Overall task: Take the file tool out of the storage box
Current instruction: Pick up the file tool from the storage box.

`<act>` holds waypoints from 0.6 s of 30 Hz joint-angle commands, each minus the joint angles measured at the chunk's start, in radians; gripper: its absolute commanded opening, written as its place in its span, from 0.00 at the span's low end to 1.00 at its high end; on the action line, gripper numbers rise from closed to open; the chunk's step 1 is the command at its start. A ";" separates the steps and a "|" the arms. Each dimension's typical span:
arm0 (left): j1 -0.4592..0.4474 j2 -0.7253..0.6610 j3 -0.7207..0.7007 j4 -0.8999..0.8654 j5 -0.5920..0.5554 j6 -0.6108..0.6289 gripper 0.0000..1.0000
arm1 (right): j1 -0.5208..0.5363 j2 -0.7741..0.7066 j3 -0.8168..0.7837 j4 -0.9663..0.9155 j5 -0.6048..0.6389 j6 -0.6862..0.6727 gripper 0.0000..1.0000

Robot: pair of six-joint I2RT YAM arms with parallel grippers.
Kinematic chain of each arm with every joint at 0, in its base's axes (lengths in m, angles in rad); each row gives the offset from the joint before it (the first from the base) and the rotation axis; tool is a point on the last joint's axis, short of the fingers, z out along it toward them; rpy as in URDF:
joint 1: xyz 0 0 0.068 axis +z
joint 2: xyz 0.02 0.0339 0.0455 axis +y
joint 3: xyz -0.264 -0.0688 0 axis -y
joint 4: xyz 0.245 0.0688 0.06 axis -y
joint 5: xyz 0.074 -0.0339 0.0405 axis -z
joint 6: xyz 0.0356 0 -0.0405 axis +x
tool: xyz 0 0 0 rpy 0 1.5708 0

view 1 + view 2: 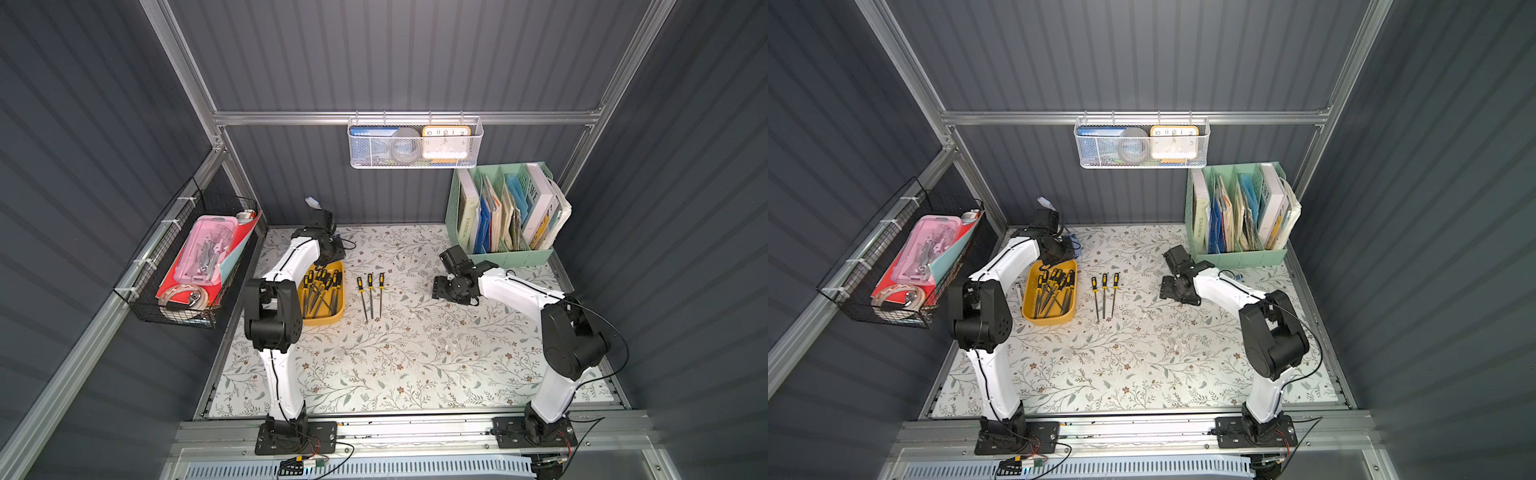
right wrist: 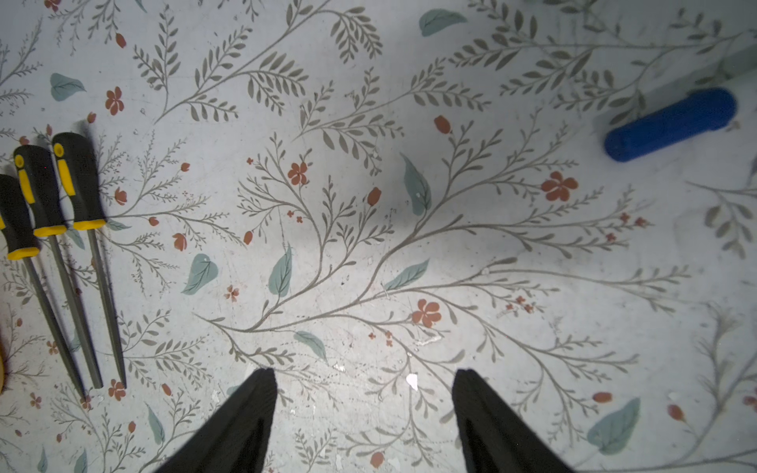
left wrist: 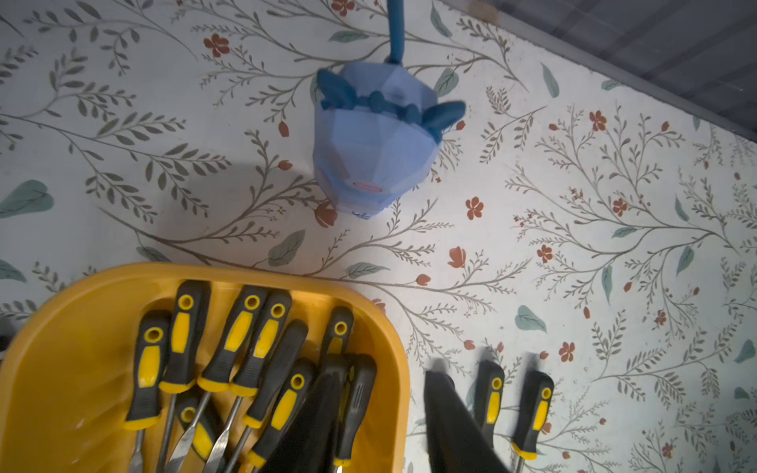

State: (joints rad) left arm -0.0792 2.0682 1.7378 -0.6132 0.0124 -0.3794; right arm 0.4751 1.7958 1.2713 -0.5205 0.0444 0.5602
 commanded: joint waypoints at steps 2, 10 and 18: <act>0.024 0.048 -0.019 -0.041 -0.003 0.038 0.40 | 0.004 0.009 0.011 -0.004 0.006 -0.002 0.74; 0.029 0.060 -0.066 -0.017 0.018 0.046 0.40 | 0.005 0.006 0.003 -0.004 0.010 0.005 0.73; 0.029 0.025 -0.144 -0.008 0.029 0.056 0.40 | 0.005 0.017 0.015 -0.011 0.009 0.011 0.74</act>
State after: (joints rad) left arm -0.0513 2.1105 1.6215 -0.6003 0.0299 -0.3473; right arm 0.4759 1.7958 1.2713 -0.5205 0.0452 0.5636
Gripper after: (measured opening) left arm 0.397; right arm 0.735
